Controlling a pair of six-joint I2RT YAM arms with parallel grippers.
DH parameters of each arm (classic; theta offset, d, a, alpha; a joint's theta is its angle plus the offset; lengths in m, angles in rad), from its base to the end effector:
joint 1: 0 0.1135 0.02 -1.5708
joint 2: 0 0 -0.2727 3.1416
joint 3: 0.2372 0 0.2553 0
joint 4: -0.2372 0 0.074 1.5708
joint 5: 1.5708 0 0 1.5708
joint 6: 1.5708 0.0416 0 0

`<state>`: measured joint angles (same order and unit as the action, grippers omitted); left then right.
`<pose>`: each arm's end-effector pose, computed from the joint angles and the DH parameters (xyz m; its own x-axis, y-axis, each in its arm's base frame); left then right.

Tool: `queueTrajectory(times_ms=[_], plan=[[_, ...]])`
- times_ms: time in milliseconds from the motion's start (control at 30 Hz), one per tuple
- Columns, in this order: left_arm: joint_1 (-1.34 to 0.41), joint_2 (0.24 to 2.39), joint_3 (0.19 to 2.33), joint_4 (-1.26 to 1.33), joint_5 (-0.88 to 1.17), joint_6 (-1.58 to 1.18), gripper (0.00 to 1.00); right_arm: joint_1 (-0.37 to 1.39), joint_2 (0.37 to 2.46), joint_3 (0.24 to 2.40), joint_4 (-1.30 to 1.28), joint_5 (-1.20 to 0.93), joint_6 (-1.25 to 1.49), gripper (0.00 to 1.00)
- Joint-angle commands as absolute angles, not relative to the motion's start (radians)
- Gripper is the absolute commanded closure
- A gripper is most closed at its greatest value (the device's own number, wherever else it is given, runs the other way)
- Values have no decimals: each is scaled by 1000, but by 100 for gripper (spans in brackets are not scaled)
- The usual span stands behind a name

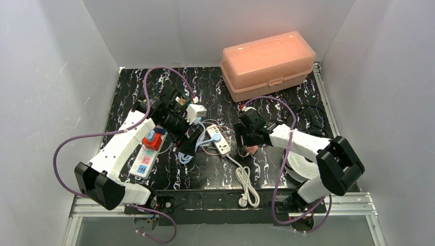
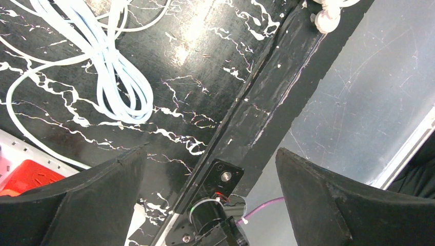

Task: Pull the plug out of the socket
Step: Remove the plug from the socket.

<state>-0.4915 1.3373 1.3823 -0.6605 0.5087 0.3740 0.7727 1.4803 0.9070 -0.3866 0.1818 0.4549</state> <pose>0.2480 -0.1558 0.3862 -0.1951 0.4664 -0.8628 0.8960 0.4425 0.0365 0.2217 0.2056 0.2068 -0.7959 -0.1724 -0.5803 -0.2923 0.9489 0.1190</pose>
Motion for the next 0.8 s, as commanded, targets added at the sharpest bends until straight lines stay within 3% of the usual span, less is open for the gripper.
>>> queueTrajectory(times_ms=[0,133,300,433,767], plan=[[-485,1322,1367,-758,543,389,2,772,1447,956,-411,264,420,23],[-485,1325,1363,-758,549,392,2,832,1341,1007,-444,316,468,23],[-485,1325,1364,-758,555,397,2,867,1226,954,-351,136,540,23],[-485,1327,1365,-760,559,400,2,866,1263,885,-224,-128,586,21],[-485,1300,1359,-778,583,443,2,784,1410,846,-116,-284,678,23]])
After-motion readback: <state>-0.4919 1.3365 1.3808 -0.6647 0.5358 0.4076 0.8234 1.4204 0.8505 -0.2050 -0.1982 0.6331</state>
